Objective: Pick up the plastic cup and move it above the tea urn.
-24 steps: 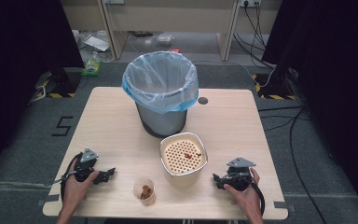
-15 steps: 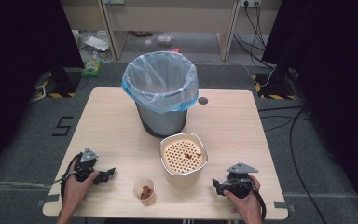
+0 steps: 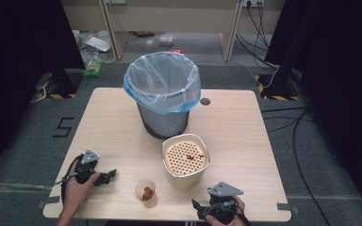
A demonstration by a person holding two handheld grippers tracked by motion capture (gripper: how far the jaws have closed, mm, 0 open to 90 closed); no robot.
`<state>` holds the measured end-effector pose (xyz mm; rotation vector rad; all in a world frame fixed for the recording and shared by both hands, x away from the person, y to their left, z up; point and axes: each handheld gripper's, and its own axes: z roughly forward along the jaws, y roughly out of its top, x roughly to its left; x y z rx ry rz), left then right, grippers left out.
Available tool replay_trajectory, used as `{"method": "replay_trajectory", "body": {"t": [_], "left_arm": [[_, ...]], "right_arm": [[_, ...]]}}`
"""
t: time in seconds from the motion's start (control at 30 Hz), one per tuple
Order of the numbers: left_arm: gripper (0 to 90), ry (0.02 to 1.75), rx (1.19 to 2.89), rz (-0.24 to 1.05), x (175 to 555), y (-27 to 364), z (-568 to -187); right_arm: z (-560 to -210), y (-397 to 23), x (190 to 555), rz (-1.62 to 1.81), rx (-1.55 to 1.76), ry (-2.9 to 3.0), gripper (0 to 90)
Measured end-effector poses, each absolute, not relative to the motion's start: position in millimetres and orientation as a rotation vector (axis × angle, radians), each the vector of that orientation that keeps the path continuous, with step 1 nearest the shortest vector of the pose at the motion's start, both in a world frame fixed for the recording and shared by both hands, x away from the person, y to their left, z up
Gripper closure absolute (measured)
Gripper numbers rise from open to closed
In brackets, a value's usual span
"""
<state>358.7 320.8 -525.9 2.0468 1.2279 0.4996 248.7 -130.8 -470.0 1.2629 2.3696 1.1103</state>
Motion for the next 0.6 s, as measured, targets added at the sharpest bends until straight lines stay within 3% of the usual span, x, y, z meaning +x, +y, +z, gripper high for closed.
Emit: {"method": "replay_trajectory", "body": {"t": [0.6], "left_arm": [[0.0, 1.231, 2.044, 0.5, 358, 321, -526]], "right_arm": [[-448, -70, 235, 1.229, 1.031, 2.482, 48.6]]}}
